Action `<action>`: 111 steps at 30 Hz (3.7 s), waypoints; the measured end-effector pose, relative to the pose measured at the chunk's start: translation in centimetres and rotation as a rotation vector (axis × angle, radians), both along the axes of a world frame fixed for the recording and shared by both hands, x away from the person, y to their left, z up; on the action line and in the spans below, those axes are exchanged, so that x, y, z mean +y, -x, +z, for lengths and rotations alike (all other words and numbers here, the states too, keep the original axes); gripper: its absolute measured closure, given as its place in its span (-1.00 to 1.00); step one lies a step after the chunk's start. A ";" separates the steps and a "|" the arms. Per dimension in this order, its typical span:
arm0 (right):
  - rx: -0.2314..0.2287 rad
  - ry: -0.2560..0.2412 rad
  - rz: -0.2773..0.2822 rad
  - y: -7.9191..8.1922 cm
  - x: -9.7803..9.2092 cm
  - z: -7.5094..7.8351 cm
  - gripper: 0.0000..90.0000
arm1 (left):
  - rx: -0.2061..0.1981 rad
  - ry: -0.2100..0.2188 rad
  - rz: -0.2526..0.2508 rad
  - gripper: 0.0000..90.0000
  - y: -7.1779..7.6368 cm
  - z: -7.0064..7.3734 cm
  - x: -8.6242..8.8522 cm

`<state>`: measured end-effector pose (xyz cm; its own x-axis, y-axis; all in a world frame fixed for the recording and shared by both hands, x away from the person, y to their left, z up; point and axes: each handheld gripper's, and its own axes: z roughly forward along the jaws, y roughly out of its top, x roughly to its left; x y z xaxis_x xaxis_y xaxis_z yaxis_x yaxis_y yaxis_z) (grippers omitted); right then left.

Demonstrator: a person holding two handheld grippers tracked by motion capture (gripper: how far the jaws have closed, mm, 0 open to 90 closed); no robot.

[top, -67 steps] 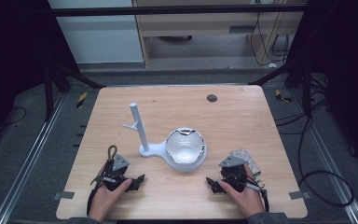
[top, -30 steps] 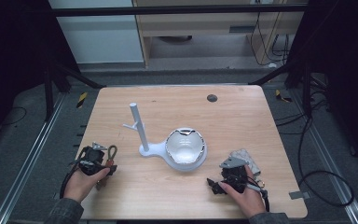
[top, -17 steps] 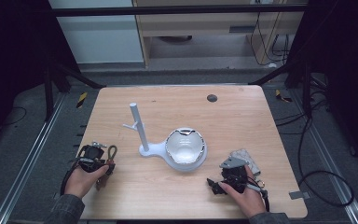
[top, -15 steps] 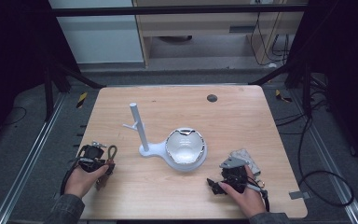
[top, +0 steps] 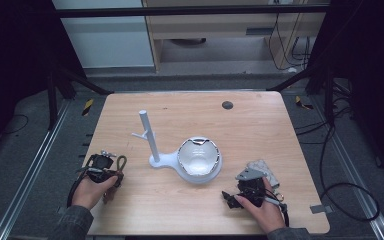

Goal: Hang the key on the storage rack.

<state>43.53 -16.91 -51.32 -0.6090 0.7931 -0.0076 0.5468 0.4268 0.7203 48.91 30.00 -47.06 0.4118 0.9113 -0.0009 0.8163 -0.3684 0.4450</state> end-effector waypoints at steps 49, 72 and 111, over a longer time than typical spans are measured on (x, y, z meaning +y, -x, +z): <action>0.002 -0.003 0.013 -0.7 -0.1 0.0 -1.00 | -0.437 0.139 -0.088 0.47 6.5 5.7 -0.2; 0.002 -0.002 0.013 -0.7 -0.1 0.0 -1.00 | -0.621 0.251 -0.151 0.47 9.2 8.9 -2.4; 0.001 -0.004 0.013 -0.6 -0.2 0.0 -1.00 | -0.593 0.257 -0.161 0.46 5.3 7.4 -6.8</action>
<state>44.15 -17.11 -51.34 -0.6190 0.7854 -0.0044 0.5419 0.4311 0.7215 43.61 23.25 -39.71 0.5407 0.8391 0.0590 0.3499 -0.2881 0.8914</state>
